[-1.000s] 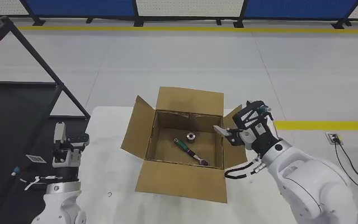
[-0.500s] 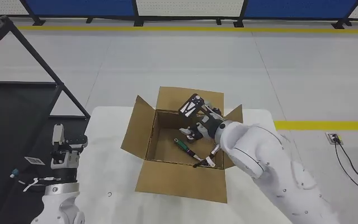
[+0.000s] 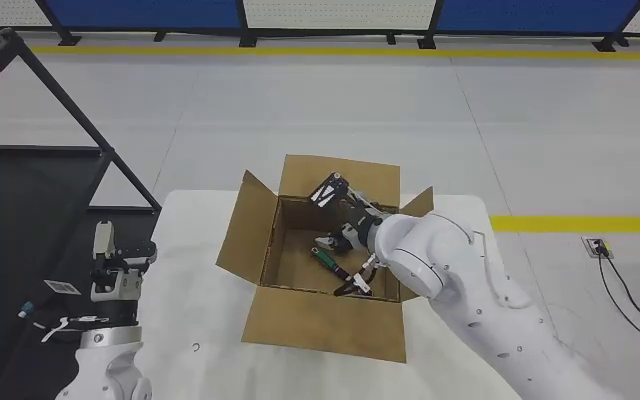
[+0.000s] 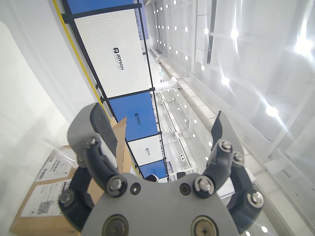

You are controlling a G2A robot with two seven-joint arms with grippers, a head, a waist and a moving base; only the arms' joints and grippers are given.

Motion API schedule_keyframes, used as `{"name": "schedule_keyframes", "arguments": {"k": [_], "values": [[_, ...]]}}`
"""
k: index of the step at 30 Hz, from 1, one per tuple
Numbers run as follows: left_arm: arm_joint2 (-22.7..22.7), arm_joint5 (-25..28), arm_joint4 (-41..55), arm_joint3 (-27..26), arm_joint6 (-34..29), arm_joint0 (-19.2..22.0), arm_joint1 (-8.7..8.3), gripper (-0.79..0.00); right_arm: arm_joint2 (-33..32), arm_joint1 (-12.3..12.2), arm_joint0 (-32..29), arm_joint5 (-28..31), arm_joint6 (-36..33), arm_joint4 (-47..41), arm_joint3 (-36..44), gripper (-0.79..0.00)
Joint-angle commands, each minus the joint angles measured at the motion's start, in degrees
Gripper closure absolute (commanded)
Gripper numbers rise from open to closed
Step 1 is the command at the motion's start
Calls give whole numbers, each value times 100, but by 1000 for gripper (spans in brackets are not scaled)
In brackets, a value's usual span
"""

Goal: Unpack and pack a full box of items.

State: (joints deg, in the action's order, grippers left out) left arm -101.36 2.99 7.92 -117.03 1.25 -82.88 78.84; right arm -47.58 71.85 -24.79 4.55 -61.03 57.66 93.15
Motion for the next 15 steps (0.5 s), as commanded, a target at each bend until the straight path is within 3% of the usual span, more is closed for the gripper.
{"name": "schedule_keyframes", "arguments": {"k": [1,8,15], "values": [[0,0,0,0,0,0,0,-785,0,0,0,-1,-1,0,0,-785],[0,0,0,0,0,0,0,-785,74,17,-92,107,120,-9,-37,-785],[-15,66,30,-33,-62,-46,-7,-785,399,269,391,-210,-477,-684,-1097,-785]]}}
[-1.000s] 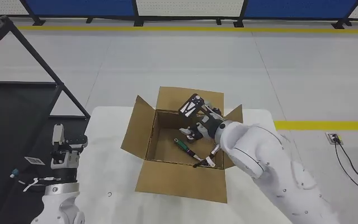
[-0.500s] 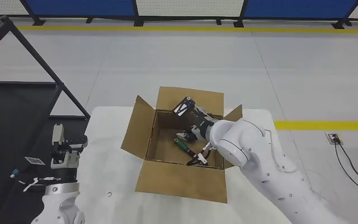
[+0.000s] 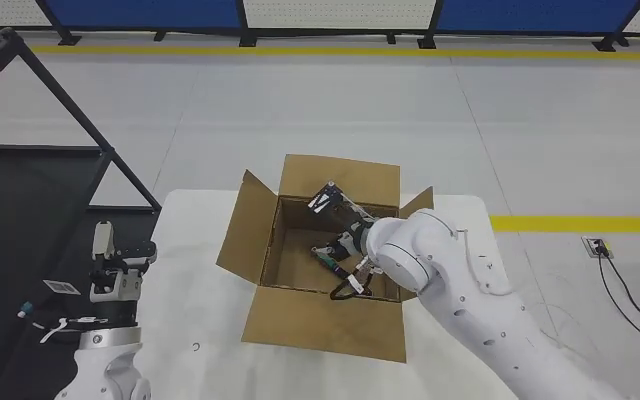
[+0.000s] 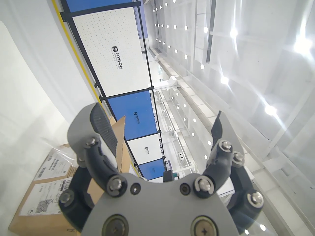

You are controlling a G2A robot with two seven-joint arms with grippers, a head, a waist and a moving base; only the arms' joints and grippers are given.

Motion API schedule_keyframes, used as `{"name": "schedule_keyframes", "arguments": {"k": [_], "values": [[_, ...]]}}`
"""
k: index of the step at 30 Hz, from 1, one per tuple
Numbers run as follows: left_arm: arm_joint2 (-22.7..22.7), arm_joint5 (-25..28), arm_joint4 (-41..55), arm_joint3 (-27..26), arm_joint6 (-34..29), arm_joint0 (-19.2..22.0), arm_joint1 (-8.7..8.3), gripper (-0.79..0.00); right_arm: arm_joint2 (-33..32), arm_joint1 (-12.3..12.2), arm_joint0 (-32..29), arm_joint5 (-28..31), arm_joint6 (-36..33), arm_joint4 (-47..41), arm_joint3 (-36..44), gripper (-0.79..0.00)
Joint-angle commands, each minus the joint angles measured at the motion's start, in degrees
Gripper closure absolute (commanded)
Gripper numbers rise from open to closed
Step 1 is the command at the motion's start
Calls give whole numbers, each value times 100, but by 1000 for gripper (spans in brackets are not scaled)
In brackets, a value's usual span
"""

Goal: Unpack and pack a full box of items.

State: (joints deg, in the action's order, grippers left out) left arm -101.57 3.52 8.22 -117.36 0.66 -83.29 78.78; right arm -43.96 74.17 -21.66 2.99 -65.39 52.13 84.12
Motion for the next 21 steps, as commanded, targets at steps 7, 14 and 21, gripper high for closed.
{"name": "schedule_keyframes", "arguments": {"k": [7,14,21], "values": [[44,66,-1,16,6,-18,-2,-785,518,390,597,-253,-274,-780,-1366,-785],[78,85,-27,23,25,-9,-4,-785,878,736,877,-621,-88,-1075,-2351,-785],[78,85,-27,23,25,-9,-4,-785,1075,1041,1073,-646,272,-1332,-3261,-785]]}}
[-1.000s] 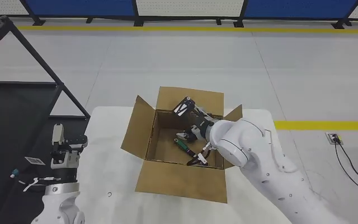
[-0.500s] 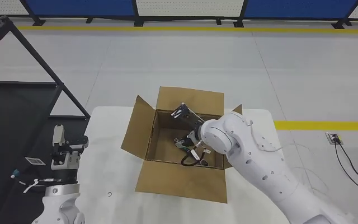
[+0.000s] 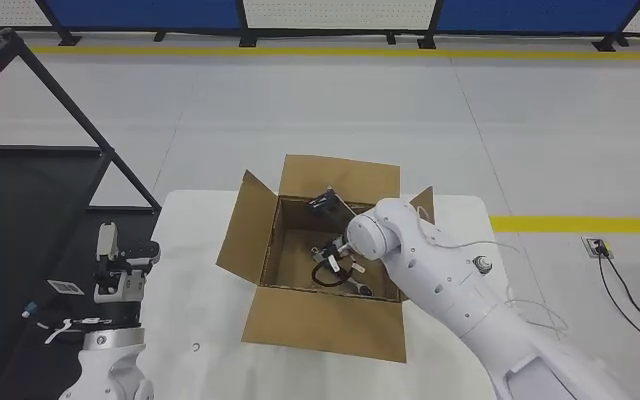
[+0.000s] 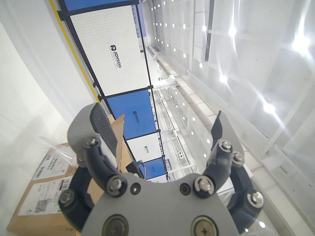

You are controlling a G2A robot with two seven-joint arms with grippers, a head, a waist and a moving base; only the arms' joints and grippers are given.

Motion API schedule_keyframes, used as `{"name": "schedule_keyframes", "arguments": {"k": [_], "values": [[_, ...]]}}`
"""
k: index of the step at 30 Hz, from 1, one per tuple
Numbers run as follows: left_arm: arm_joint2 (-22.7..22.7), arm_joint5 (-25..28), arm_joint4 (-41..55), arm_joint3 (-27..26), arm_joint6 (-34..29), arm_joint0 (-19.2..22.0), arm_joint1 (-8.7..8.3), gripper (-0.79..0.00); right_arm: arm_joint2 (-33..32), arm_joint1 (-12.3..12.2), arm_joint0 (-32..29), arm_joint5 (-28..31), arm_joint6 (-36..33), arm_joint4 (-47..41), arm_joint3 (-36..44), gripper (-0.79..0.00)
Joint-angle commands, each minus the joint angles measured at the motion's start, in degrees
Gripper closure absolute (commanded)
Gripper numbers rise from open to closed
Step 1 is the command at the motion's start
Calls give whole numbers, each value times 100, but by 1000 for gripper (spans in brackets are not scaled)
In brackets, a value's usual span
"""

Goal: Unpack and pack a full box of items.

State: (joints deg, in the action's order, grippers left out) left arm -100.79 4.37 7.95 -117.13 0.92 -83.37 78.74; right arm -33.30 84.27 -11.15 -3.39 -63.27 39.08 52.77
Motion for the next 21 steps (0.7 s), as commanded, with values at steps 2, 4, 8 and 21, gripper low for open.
{"name": "schedule_keyframes", "arguments": {"k": [2,4,8,21], "values": [[0,0,0,0,0,0,0,-785,30,115,63,-31,178,-124,-365,-785],[0,0,0,0,0,0,0,-785,29,186,108,-22,282,-228,-660,-785],[0,0,0,0,0,0,0,-785,99,358,198,-64,465,-328,-1060,-785],[0,0,0,0,0,0,0,-785,186,811,337,-480,974,-496,-2025,-708]]}}
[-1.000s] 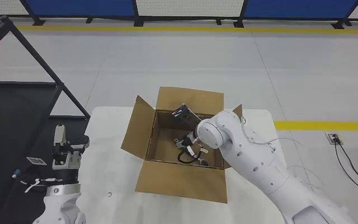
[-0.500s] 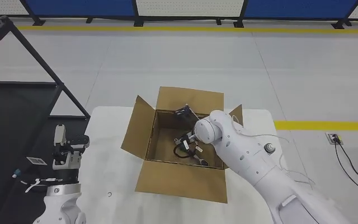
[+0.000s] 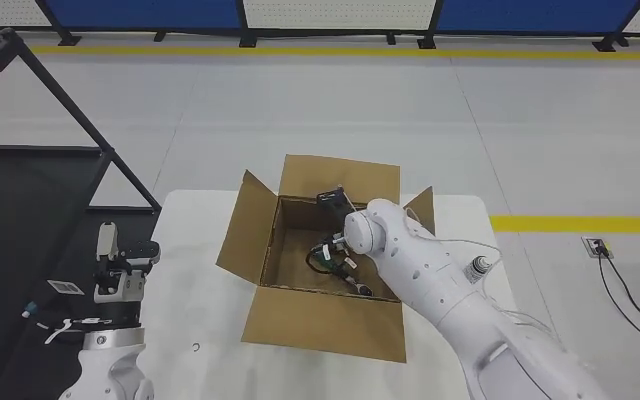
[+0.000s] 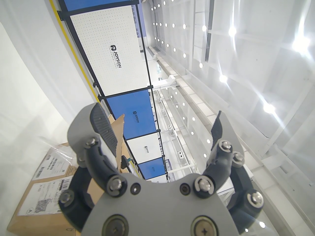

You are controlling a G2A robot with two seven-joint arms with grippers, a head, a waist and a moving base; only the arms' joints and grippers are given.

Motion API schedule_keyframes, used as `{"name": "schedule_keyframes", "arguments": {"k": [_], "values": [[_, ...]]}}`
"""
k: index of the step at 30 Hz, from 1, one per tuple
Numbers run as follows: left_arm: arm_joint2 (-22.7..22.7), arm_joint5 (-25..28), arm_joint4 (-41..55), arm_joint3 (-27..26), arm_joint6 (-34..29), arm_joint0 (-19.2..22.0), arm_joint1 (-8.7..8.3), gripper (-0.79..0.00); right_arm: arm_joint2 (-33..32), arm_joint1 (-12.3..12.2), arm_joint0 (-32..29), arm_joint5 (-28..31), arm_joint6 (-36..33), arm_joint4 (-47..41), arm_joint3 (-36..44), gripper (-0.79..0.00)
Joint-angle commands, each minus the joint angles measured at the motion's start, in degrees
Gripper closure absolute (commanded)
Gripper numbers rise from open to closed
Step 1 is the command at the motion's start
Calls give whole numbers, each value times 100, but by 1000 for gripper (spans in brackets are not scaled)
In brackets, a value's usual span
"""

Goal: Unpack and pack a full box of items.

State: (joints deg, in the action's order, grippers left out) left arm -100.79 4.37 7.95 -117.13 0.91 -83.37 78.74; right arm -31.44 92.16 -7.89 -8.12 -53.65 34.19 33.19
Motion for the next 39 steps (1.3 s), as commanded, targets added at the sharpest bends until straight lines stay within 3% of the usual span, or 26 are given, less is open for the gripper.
{"name": "schedule_keyframes", "arguments": {"k": [1,13,16,19,24,29,39], "values": [[0,0,0,0,0,0,0,-785,3,51,22,-1,31,-15,-122,-671],[0,0,0,0,0,0,0,-785,10,302,72,18,687,140,-644,-616],[0,0,0,0,0,0,0,-785,1,324,61,192,913,226,-689,-643],[0,0,0,0,0,0,0,-785,1,327,56,416,1061,350,-710,-782],[0,0,0,0,0,0,0,-785,-6,262,62,1057,1326,649,-728,-785],[0,0,0,0,0,0,0,-785,-46,202,57,1316,1176,836,-699,-785],[0,0,0,0,0,0,0,-785,-228,201,44,1178,722,768,-714,-776]]}}
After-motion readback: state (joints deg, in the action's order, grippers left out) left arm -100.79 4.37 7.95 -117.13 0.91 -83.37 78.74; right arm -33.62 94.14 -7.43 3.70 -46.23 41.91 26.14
